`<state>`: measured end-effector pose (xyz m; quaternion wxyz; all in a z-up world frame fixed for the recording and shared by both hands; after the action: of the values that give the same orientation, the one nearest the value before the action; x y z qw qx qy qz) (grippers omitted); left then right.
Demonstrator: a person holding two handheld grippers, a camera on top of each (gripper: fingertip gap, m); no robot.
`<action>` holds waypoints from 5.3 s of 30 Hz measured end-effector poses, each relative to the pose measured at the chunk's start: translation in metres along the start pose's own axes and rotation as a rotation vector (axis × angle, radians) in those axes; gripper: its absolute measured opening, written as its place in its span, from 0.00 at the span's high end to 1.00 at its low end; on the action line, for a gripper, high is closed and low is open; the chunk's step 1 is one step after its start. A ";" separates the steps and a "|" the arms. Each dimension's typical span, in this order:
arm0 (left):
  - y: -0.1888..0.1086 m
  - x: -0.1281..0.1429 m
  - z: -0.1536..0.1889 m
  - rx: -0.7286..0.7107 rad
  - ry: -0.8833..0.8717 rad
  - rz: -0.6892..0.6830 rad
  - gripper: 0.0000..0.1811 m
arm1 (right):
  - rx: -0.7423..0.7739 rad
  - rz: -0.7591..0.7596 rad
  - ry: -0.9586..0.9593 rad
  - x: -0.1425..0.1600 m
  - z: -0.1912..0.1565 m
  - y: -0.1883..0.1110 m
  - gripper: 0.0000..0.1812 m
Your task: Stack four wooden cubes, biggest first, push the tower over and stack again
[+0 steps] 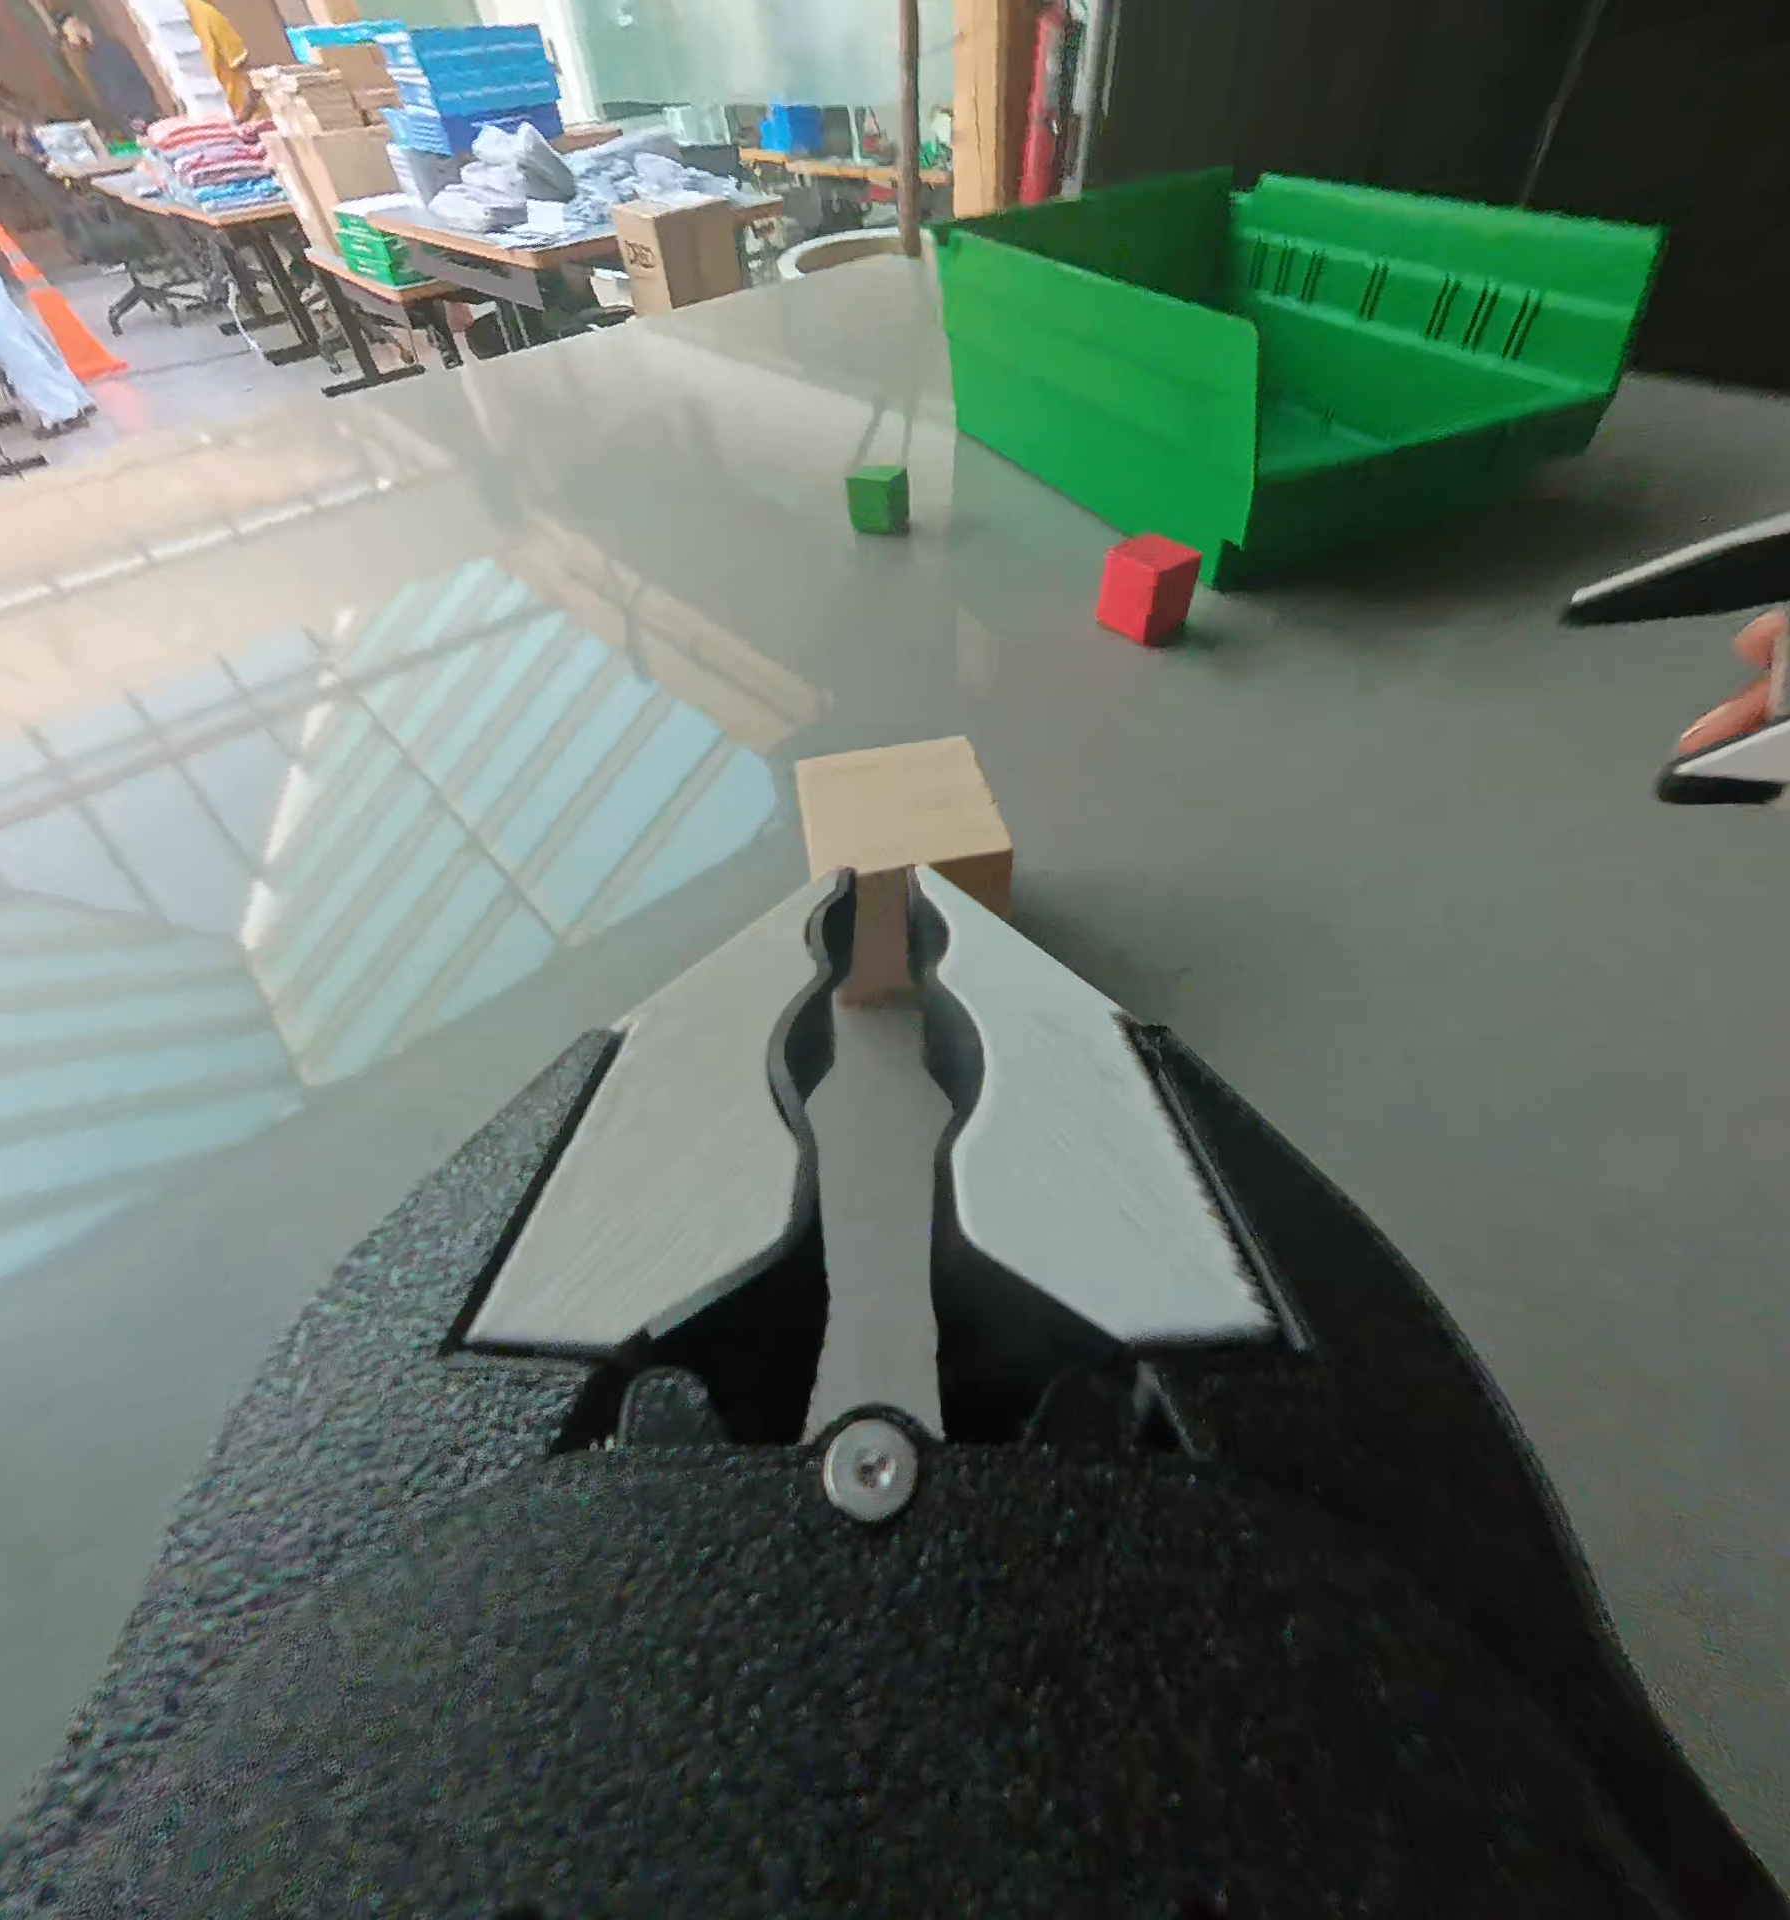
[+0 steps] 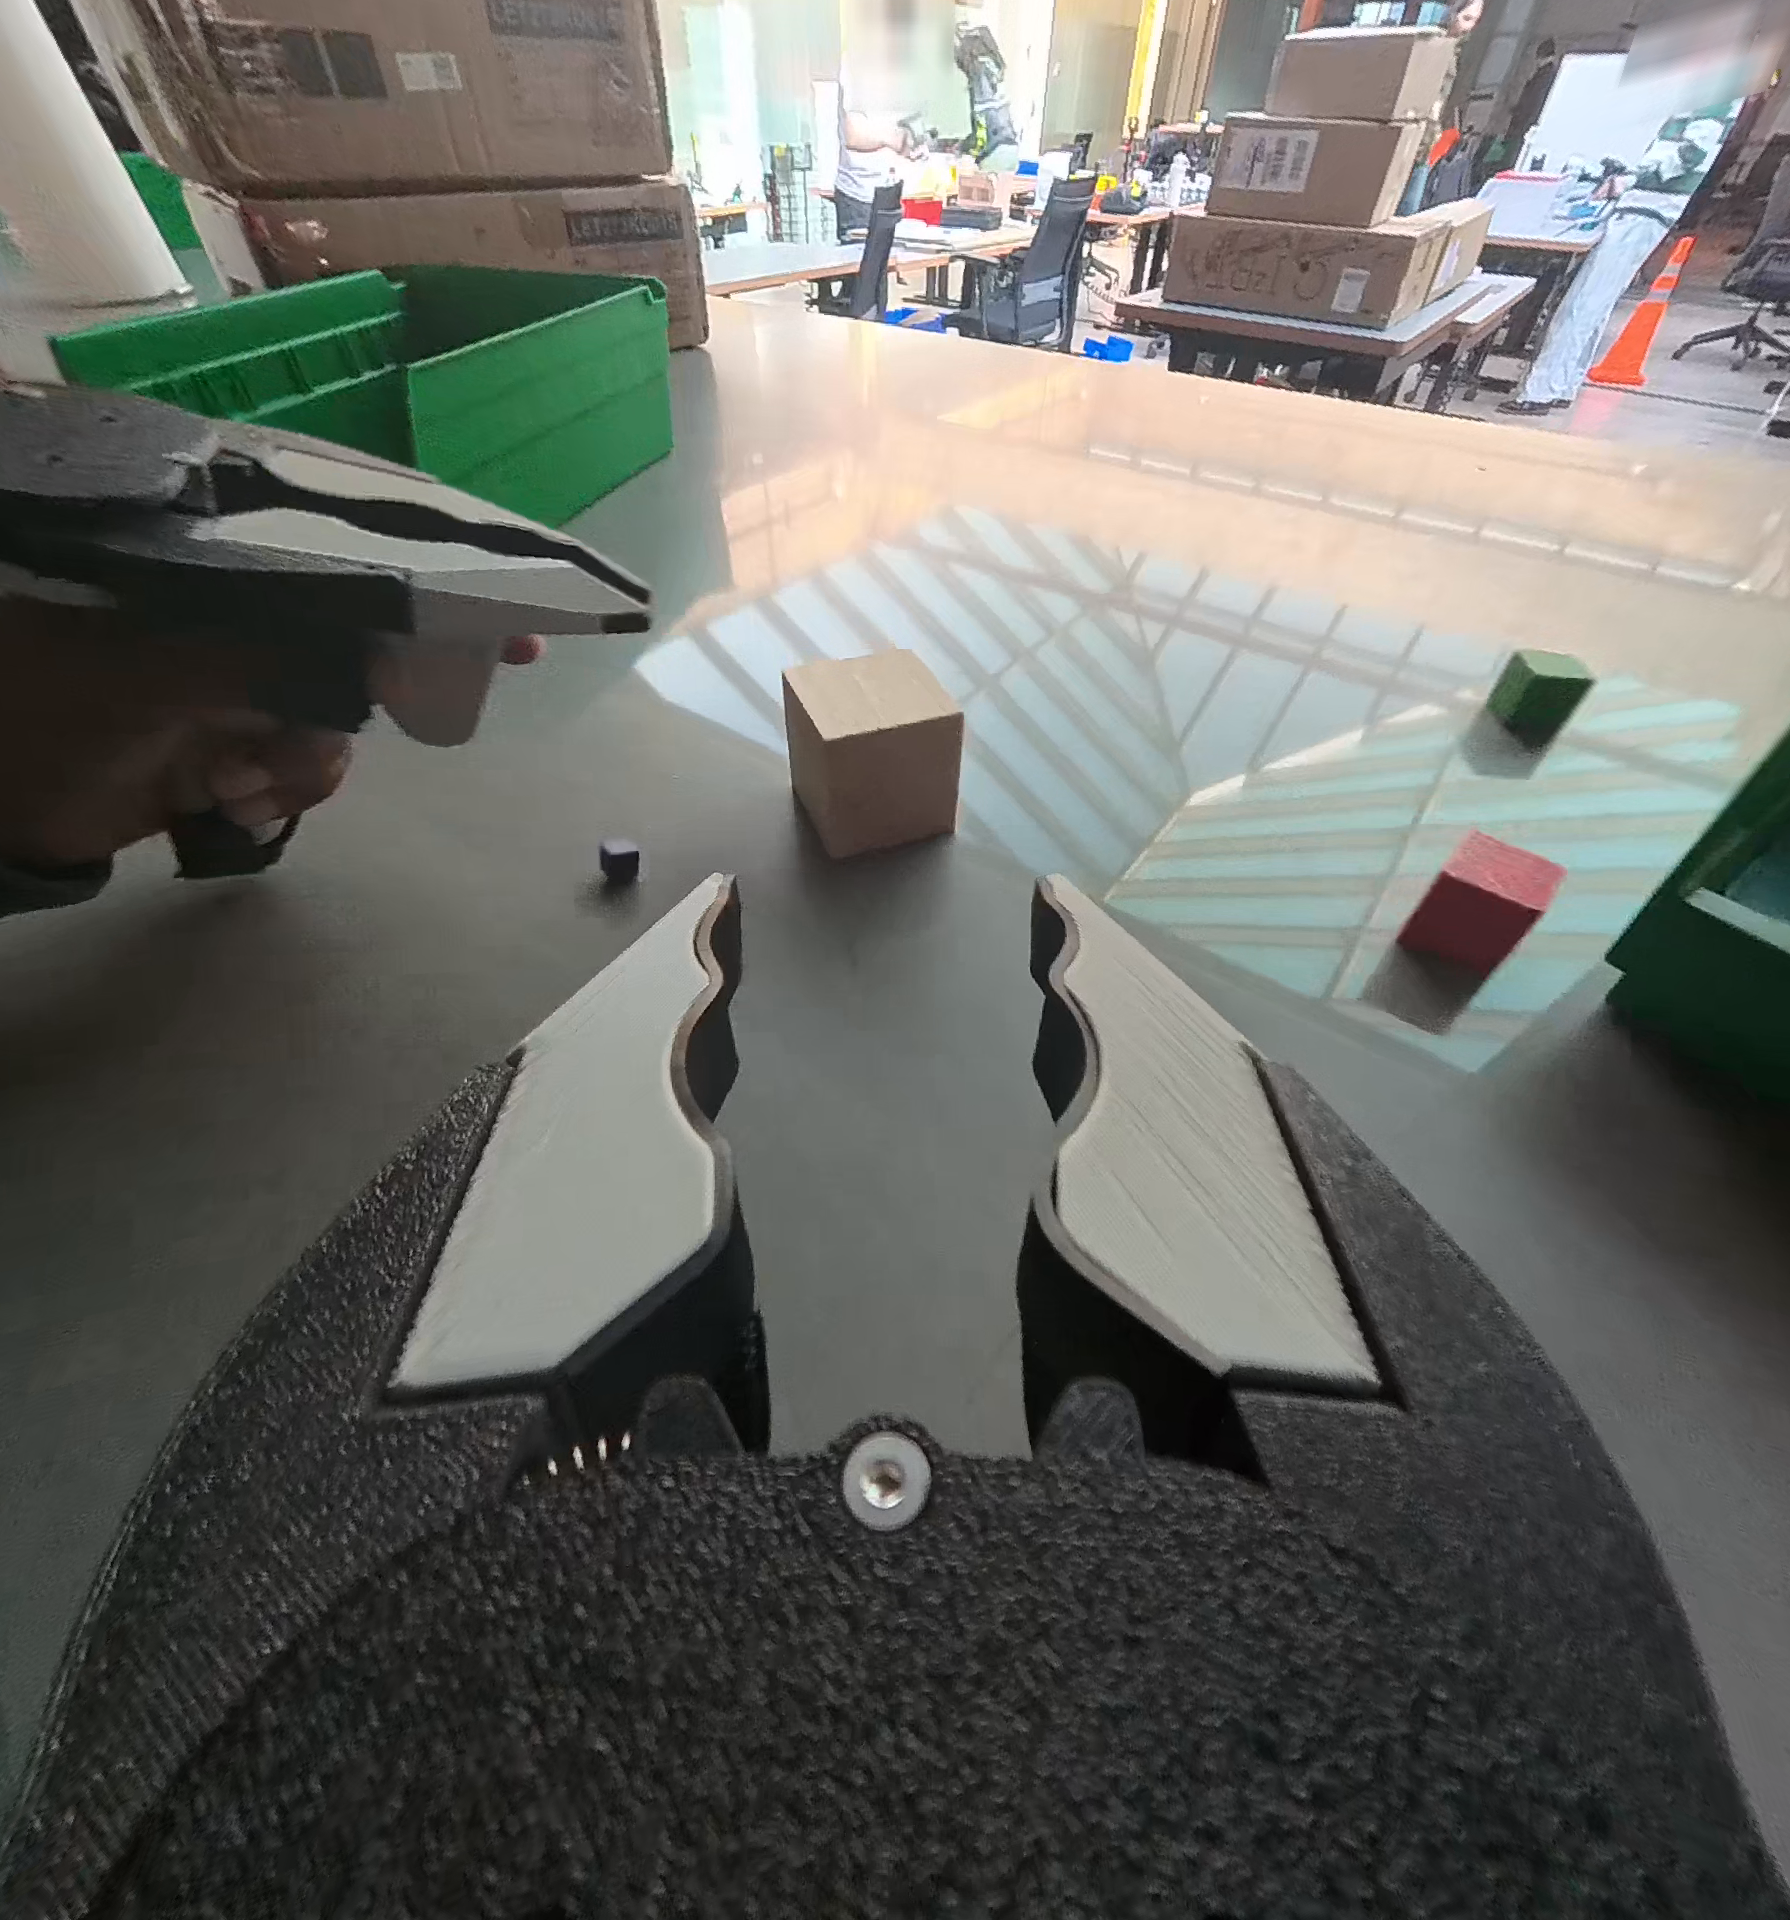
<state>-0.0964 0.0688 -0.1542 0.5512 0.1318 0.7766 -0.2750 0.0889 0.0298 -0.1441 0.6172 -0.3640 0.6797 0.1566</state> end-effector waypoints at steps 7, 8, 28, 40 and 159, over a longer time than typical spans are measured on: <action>-0.060 0.021 -0.020 -0.079 -0.194 0.060 0.73 | -0.060 -0.035 -0.026 -0.001 -0.014 0.015 0.69; -0.066 0.023 -0.021 -0.093 -0.200 0.057 0.70 | -0.071 -0.038 -0.031 -0.002 -0.017 0.017 0.69; -0.093 0.034 -0.020 -0.123 -0.188 0.030 0.61 | -0.059 -0.143 -0.047 0.026 -0.039 0.030 0.67; -0.091 0.036 -0.020 -0.123 -0.190 0.011 0.62 | -0.091 -0.169 -0.064 0.025 -0.037 0.046 0.66; -0.129 0.047 -0.048 -0.217 -0.211 0.030 0.68 | -0.313 -1.218 -0.933 0.001 0.063 0.140 0.82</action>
<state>-0.2162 -0.0135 -0.1498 0.6449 0.0535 0.7374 -0.1936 0.0386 0.1673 -0.1900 0.7577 -0.6523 0.0005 0.0212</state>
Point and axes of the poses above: each gripper's, where its closed fingertips meet, y out along the fingers, x out of its underside, z = x × y across the jaws, the point moved 4 cm from there along -y, back along the fingers, and after that the axes turned 12 degrees about y, right-handed, at the moved point
